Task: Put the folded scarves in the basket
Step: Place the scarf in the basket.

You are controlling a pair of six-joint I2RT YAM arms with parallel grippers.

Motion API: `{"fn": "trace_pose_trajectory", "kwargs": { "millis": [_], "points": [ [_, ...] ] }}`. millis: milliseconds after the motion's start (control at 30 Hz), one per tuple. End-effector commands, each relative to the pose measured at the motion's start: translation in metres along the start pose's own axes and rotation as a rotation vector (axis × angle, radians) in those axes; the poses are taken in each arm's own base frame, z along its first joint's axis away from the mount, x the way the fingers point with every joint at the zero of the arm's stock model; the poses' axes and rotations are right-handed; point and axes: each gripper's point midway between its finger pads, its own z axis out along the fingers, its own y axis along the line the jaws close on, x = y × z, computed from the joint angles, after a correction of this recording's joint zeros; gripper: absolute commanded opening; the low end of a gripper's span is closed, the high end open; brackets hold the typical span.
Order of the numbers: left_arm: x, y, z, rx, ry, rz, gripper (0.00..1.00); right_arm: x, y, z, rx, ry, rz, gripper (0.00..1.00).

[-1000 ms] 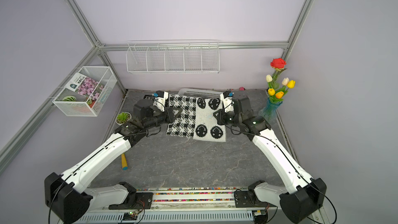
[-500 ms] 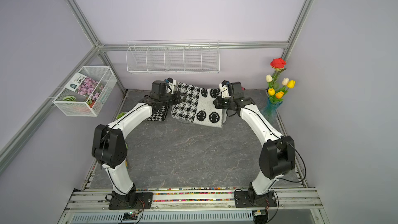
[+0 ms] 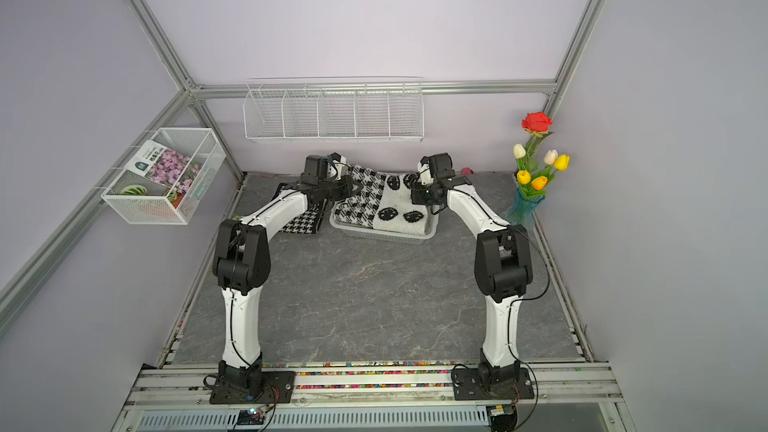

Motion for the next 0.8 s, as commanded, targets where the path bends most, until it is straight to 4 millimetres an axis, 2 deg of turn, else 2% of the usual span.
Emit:
{"fn": "trace_pose_trajectory", "kwargs": {
  "millis": [0, 67, 167, 333, 433, 600, 767],
  "points": [
    [-0.02, 0.0, 0.0, 0.03, -0.056, 0.054, 0.07, 0.006, -0.014, 0.003, 0.068, 0.041, -0.044, 0.0],
    [-0.017, 0.007, 0.002, 0.03, -0.046, 0.046, 0.11, 0.009, -0.021, 0.005, 0.102, 0.045, -0.052, 0.0],
    [-0.013, 0.01, 0.004, 0.044, -0.026, 0.039, 0.23, 0.011, -0.025, 0.008, 0.116, 0.051, -0.057, 0.04],
    [-0.011, 0.014, -0.003, -0.004, -0.015, 0.039, 0.39, 0.009, -0.028, 0.007, 0.139, 0.05, -0.053, 0.35],
    [-0.007, 0.013, -0.008, -0.007, -0.017, 0.037, 0.42, 0.005, -0.029, -0.002, 0.156, 0.025, -0.057, 0.48],
    [-0.011, 0.014, -0.019, -0.046, -0.048, 0.039, 0.51, -0.001, -0.022, -0.024, 0.153, -0.017, -0.055, 0.52],
    [-0.021, -0.002, -0.038, -0.045, -0.074, 0.058, 0.54, -0.004, -0.017, -0.051, 0.168, -0.088, -0.058, 0.54]
  ]
}}
